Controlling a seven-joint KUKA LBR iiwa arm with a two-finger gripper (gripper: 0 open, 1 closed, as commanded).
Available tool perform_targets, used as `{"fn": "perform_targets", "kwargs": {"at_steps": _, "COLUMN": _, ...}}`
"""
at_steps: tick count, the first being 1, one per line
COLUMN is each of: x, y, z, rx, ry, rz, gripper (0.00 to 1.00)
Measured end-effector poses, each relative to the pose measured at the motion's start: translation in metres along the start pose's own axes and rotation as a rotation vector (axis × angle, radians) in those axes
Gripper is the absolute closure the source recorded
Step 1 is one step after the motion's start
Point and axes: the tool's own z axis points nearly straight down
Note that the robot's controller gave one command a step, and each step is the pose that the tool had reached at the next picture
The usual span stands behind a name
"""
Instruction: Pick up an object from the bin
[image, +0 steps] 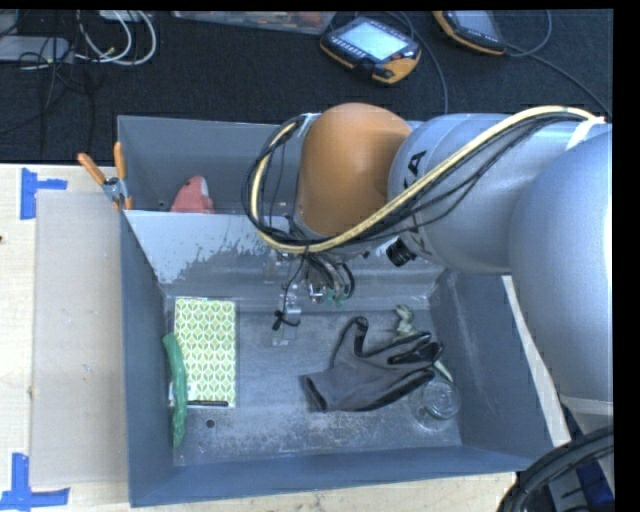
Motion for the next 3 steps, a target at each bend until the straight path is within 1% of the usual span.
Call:
{"fn": "perform_targets", "kwargs": {"at_steps": 1, "x": 0.0, "y": 0.0, "z": 0.0, "rx": 0.0, "ry": 0.0, "rz": 0.0, "gripper": 0.0}}
{"fn": "perform_targets", "kwargs": {"at_steps": 2, "x": 0.014, "y": 0.023, "z": 0.031, "rx": 0.001, "ry": -0.008, "rz": -0.197, "gripper": 0.0}}
{"fn": "perform_targets", "kwargs": {"at_steps": 3, "x": 0.023, "y": 0.051, "z": 0.065, "rx": 0.0, "ry": 0.002, "rz": -0.308, "gripper": 0.0}}
